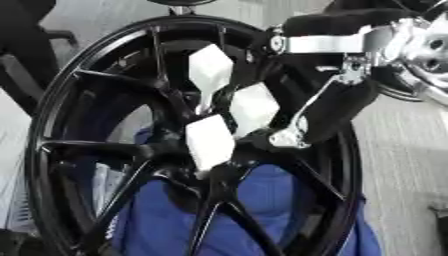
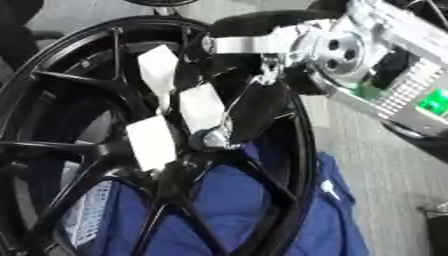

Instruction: Pull the pin out of the wheel hub.

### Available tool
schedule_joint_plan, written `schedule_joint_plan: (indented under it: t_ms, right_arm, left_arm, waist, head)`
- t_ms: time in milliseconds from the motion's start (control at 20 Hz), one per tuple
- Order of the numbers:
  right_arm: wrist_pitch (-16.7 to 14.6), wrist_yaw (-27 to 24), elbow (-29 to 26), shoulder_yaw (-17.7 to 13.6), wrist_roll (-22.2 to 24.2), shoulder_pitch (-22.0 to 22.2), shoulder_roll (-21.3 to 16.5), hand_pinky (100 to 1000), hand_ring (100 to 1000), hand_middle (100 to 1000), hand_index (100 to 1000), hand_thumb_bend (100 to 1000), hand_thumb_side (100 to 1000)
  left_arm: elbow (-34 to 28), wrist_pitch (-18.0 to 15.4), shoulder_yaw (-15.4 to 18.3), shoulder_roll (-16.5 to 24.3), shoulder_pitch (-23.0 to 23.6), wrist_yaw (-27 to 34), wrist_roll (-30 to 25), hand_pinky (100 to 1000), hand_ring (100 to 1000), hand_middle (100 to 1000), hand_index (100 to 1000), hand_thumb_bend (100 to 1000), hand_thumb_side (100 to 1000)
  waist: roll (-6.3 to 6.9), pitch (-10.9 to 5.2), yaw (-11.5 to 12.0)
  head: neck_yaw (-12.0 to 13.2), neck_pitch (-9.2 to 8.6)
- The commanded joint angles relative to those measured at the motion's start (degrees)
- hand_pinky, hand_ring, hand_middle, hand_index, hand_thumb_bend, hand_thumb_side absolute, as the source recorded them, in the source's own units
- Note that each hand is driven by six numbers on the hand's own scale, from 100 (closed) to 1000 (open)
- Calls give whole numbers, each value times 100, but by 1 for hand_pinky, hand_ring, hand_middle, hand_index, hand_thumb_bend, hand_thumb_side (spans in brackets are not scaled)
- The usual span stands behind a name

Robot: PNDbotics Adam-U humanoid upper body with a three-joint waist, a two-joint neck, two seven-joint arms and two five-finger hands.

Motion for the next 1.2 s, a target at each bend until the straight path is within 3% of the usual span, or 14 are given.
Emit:
schedule_joint_plan:
  t_ms: [50,650,1200]
  right_arm:
    - [580,5,-67,-52,507,-91,-77,858,809,743,802,403,201]
    - [445,117,125,-36,561,-16,-37,860,801,733,781,343,100]
    - [313,222,324,-20,543,20,10,856,777,689,760,277,100]
  left_arm:
    - [-94,11,-2,33,-62,-32,-7,851,758,572,725,100,694]
    - [-94,10,-10,19,-85,-33,-18,852,757,572,725,100,694]
    - [-94,16,-20,7,-84,-34,-28,853,757,572,724,100,695]
  waist:
    - [40,-102,11]
    - [48,-71,37]
    - [54,-54,40]
  head:
    - [-10,-81]
    - [-20,-128]
    - [-29,-162]
